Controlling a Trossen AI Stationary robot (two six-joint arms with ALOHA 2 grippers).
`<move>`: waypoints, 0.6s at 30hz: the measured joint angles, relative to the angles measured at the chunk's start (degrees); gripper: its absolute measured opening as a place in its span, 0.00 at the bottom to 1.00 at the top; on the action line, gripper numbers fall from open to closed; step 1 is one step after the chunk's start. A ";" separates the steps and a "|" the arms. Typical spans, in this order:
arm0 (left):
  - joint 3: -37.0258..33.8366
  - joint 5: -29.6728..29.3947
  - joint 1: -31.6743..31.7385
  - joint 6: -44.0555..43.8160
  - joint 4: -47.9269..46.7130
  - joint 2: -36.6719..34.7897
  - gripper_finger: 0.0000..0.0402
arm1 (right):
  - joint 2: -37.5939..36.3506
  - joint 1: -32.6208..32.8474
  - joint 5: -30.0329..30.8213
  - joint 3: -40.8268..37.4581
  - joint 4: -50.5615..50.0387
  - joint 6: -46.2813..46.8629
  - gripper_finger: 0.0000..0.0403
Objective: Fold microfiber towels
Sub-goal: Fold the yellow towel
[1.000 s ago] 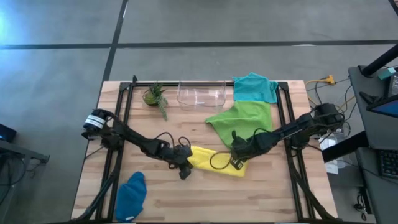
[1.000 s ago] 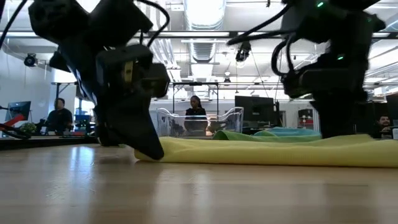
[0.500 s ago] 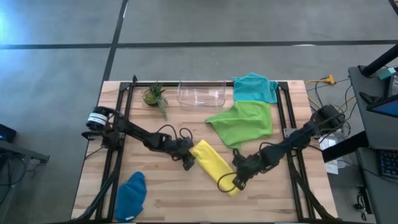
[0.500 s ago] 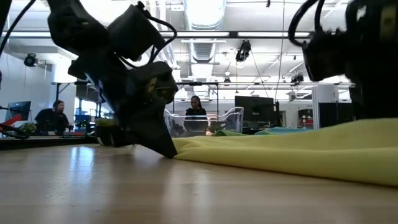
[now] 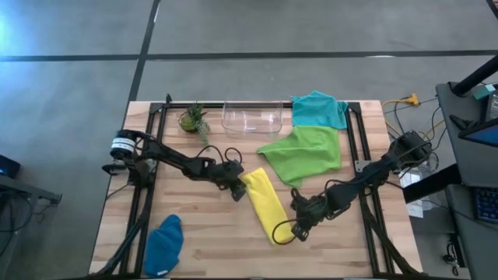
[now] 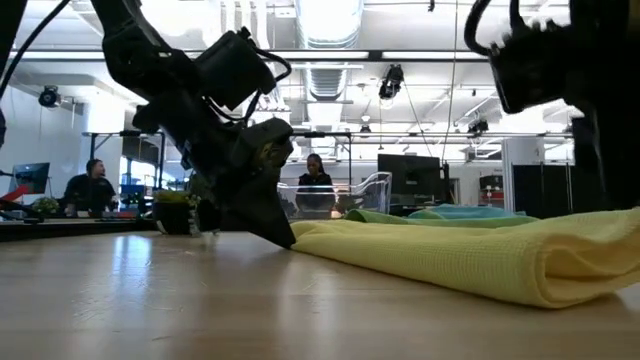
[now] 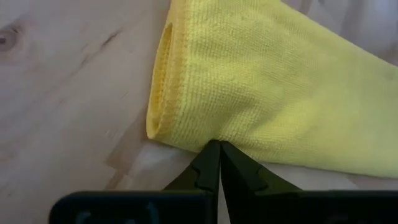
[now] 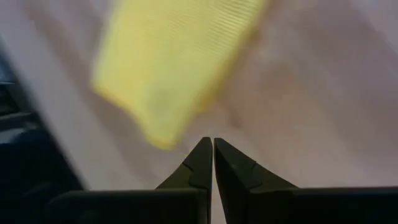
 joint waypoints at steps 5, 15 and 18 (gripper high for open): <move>-0.01 1.88 -0.83 -1.09 -0.29 -2.02 0.00 | 0.00 0.00 0.74 0.17 -3.48 0.15 0.03; 0.09 0.66 -4.66 -7.09 -3.08 -3.27 0.00 | 3.88 -0.77 3.96 0.30 -3.47 -0.71 0.03; 0.29 0.32 -4.68 -7.19 -4.02 -1.16 0.00 | 7.15 -1.05 3.62 1.39 -2.77 -1.28 0.03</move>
